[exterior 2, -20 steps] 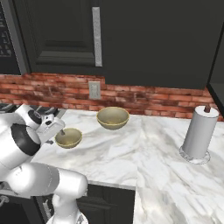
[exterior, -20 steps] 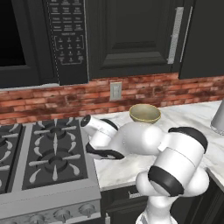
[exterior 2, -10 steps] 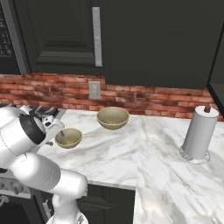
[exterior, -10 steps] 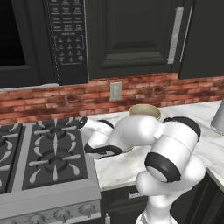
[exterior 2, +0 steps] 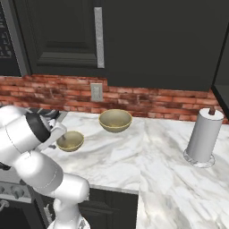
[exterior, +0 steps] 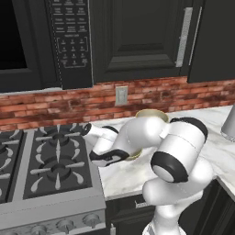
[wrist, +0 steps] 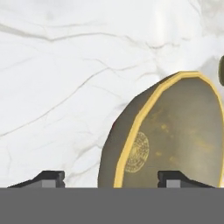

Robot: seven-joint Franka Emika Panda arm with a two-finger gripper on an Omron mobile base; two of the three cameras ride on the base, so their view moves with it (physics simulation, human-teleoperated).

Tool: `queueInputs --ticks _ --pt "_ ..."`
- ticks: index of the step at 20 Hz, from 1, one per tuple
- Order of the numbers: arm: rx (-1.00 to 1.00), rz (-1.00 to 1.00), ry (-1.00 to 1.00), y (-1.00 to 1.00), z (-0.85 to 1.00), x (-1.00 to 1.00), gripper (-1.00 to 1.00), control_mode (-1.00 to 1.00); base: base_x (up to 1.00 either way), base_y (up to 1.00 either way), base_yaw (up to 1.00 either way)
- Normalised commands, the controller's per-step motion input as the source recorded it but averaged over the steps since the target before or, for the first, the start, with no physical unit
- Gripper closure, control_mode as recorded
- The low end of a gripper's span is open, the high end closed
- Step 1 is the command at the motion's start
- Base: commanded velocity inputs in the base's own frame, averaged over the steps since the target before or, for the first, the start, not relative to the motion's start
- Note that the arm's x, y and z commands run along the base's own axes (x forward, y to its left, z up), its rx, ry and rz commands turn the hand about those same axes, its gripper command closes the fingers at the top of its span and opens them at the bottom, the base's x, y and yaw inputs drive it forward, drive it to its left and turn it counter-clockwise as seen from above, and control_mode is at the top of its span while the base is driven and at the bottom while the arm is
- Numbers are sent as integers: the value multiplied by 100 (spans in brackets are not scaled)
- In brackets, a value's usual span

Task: Pick up the bowls on the counter and stack them on top of one another in the open cabinet. Place the smaller bowl on top of the larger bowl.

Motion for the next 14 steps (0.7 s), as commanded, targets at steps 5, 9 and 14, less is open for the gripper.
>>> queueInputs --ticks 5,9,14 --pt "0 0 0 0 -5 10 100 -100 0 0 0" --pt "0 0 0 0 -6 8 100 -100 0 0 0" --pt "0 0 0 -6 0 2 100 -100 0 0 0"
